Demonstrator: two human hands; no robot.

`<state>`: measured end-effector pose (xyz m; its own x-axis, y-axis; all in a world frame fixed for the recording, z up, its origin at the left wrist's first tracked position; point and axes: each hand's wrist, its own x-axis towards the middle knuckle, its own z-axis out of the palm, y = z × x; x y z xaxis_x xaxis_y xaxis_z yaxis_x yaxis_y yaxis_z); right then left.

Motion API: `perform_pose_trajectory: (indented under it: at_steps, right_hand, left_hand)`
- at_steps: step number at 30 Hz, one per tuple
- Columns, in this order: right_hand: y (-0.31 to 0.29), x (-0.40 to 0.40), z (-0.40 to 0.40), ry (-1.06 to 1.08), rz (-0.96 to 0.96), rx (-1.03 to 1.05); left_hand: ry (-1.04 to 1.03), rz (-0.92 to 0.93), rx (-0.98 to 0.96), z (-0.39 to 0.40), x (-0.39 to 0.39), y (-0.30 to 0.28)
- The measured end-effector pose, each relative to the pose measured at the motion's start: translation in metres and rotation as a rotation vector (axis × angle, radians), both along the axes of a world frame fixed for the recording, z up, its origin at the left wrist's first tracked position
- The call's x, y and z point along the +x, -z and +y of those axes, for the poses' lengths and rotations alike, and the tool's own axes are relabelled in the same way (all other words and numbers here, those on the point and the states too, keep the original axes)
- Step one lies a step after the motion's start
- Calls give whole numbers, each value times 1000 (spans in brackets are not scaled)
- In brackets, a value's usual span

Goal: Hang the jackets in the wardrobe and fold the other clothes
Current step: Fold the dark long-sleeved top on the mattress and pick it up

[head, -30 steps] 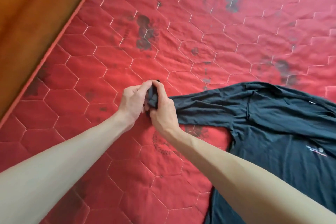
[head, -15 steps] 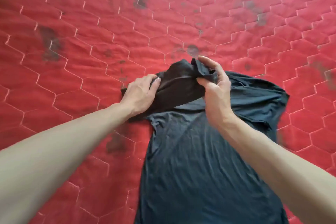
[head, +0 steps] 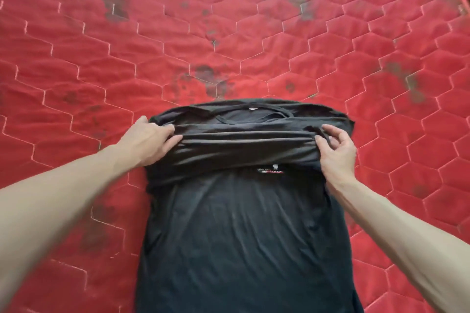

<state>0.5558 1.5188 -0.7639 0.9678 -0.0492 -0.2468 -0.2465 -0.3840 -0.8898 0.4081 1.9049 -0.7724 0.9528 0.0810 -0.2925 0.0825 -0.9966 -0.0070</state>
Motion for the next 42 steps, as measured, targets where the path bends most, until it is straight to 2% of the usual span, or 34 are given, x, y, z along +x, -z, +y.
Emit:
perform_pose_trajectory:
  at_steps: [5,10,13,15,19,21,23,26,28,30,32,34,36,39,42]
  right_hand:
    - [22,20,-26,8,-3,-101]
    - [37,29,-31,-56,14,-376]
    - [41,35,-18,-189,-208,-645]
    - [42,44,-3,-349,-363,-680]
    - [48,65,22,-630,-539,-748]
    - [53,76,27,-644,-583,-828]
    - [57,84,30,-631,-585,-828]
    - [64,97,31,-697,-550,-815]
    - [66,107,33,-753,-498,-875]
    - [66,115,38,-770,-446,-910]
    - [64,120,44,-777,-413,-900]
    - [61,125,49,-784,-423,-858]
    - [58,132,50,-796,-475,-847]
    - [51,141,56,-792,-474,-832]
    - [49,144,66,-711,-364,-773]
  left_hand:
    - [80,-225,-66,17,14,2]
    - [4,-138,56,19,34,20]
    - [-40,-168,52,8,47,28]
    - [-16,-206,-32,-3,60,32]
    - [251,-265,-108,-14,76,42]
    - [309,-268,-78,-11,79,48]
    - [224,-250,-66,-8,81,52]
    - [-105,-179,-131,-8,91,56]
    - [-252,-145,-134,-8,101,56]
    - [-237,-191,-76,-8,107,54]
    - [-135,-258,-75,-9,110,51]
    - [-12,-255,-167,-11,113,50]
    - [9,-236,-259,-15,116,51]
    - [-295,-285,-384,-16,123,56]
    - [-603,-280,-376,-10,132,57]
